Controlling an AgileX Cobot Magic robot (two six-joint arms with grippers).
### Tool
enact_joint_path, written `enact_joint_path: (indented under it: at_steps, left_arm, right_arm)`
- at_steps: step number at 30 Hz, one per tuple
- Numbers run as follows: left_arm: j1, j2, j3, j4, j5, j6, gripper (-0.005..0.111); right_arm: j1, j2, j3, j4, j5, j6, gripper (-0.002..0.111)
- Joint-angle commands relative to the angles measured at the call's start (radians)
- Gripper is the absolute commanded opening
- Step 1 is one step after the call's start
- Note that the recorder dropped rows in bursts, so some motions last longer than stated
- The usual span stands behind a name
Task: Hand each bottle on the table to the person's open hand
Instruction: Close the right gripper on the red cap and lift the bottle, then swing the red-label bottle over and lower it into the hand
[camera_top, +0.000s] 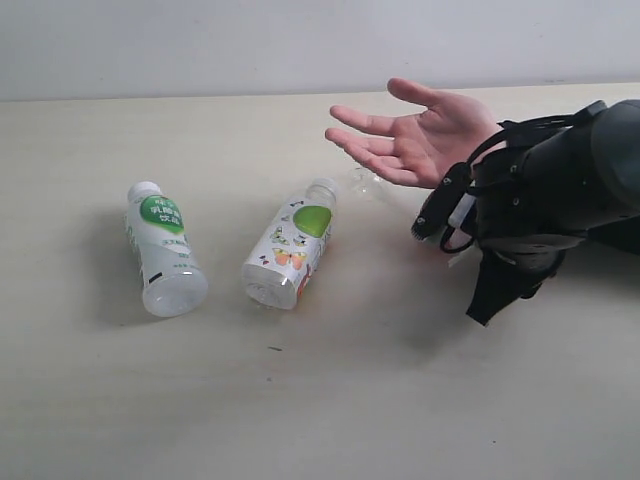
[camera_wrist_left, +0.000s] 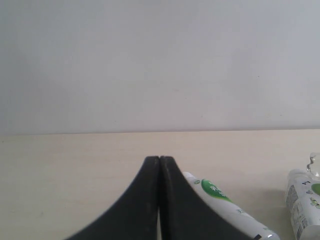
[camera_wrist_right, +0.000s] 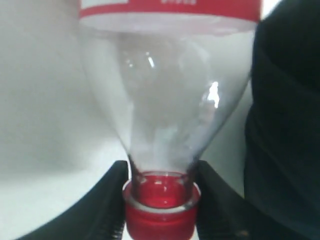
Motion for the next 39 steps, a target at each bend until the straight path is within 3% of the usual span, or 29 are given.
enact_joint_path:
  at_steps: [1,18,31,39]
  left_arm:
    - [0.003,-0.006,0.003,-0.006,-0.007,0.0,0.0]
    - [0.003,-0.006,0.003,-0.006,-0.007,0.0,0.0]
    - [0.003,-0.006,0.003,-0.006,-0.007,0.0,0.0]
    - [0.003,-0.006,0.003,-0.006,-0.007,0.0,0.0]
  right_arm:
    - [0.001,-0.067,-0.004,0.148,0.049,-0.14,0.0]
    - [0.001,-0.38,-0.002,0.752,0.46,-0.554,0.0]
    - [0.001,-0.675,-0.002,0.836,0.509,-0.616,0.0]
    - [0.001,-0.841,-0.002,0.995,0.509,-0.707,0.0]
